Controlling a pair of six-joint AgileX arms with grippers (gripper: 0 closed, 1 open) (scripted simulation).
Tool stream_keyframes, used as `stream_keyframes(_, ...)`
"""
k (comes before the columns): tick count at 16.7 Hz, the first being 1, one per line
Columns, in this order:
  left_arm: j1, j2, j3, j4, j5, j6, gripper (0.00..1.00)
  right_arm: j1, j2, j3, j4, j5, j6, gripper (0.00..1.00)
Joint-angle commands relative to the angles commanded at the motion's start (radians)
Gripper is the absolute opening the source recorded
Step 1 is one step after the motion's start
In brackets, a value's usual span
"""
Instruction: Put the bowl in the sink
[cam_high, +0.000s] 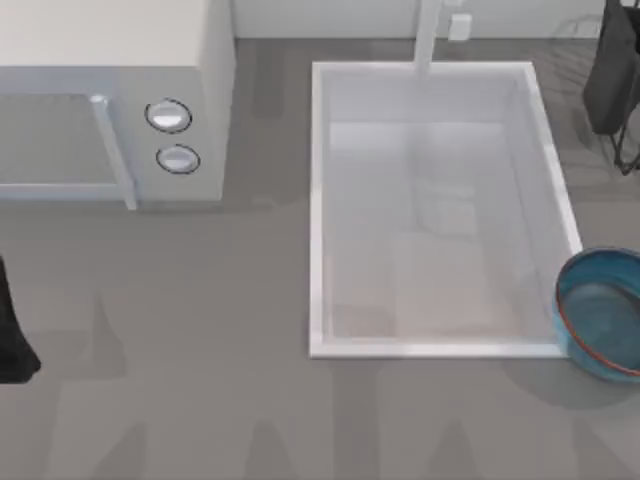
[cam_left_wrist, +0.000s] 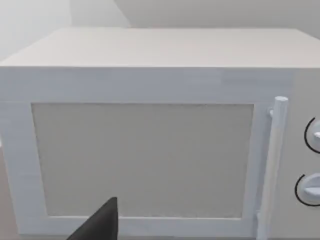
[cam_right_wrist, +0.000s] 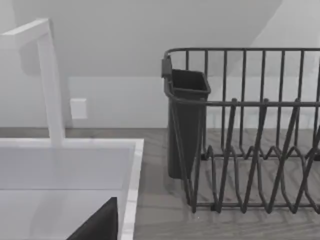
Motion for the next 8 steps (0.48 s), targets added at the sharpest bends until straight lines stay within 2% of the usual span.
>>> stream_keyframes(4, 0.000, 0.000, 0.000, 0.000, 0.000, 0.000, 1.00, -0.003, 0.033, 0.031, -0.031, -0.002, -0.005, 1.00)
stream_keyframes(8, 0.000, 0.000, 0.000, 0.000, 0.000, 0.000, 1.00, -0.024, 0.224, 0.194, -0.187, -0.013, -0.023, 1.00)
